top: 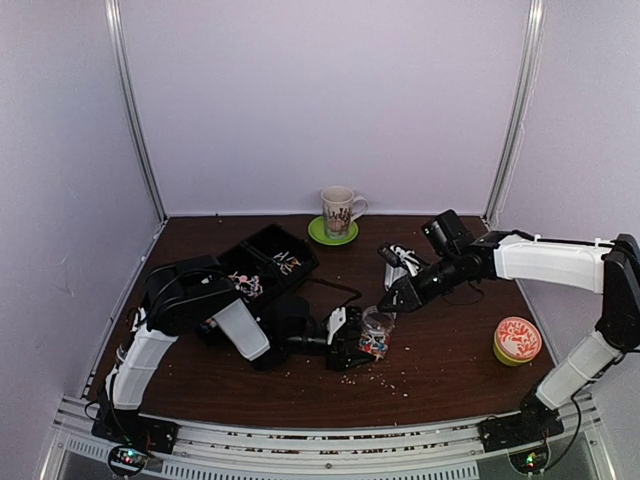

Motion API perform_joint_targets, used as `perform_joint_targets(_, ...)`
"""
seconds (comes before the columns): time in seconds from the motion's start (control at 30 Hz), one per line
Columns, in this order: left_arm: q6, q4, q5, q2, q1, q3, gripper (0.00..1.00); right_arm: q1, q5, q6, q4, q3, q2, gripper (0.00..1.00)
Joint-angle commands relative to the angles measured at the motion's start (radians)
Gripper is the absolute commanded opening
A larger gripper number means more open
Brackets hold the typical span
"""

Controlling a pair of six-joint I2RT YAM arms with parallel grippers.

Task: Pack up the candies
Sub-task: Screw the box lid onto the packing bottle.

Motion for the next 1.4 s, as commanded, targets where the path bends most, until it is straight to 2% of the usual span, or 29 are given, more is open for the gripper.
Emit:
perform_joint_targets(0.0,-0.022,0.011,-0.072,0.009,0.015,0.01,0.43,0.005,-0.038,0.026,-0.034,-0.069,-0.059,0.19)
perform_joint_targets(0.37,-0.019,0.005,-0.092,0.007,0.015,0.01,0.41,0.007,-0.068,0.091,0.024,-0.183,-0.182,0.16)
perform_joint_targets(0.53,-0.015,0.006,-0.076,0.007,0.015,0.009,0.4,0.007,-0.027,0.06,-0.014,-0.19,-0.238,0.19)
perform_joint_targets(0.73,0.022,-0.002,0.003,0.006,0.015,0.009,0.41,0.009,0.104,-0.115,-0.074,-0.129,-0.295,0.34)
perform_joint_targets(0.9,0.035,-0.009,0.088,0.003,0.027,0.005,0.41,0.062,0.225,-0.35,0.012,-0.148,-0.356,0.57)
perform_joint_targets(1.07,0.014,0.015,0.158,0.011,0.04,0.005,0.41,0.108,0.198,-0.589,0.101,-0.191,-0.379,0.73)
perform_joint_targets(1.17,0.009,0.009,0.186,0.015,0.042,0.014,0.41,0.111,0.165,-0.685,0.086,-0.17,-0.347,0.77)
perform_joint_targets(1.37,0.011,-0.007,0.207,0.018,0.042,0.023,0.41,0.111,0.138,-0.827,-0.078,-0.031,-0.182,0.79)
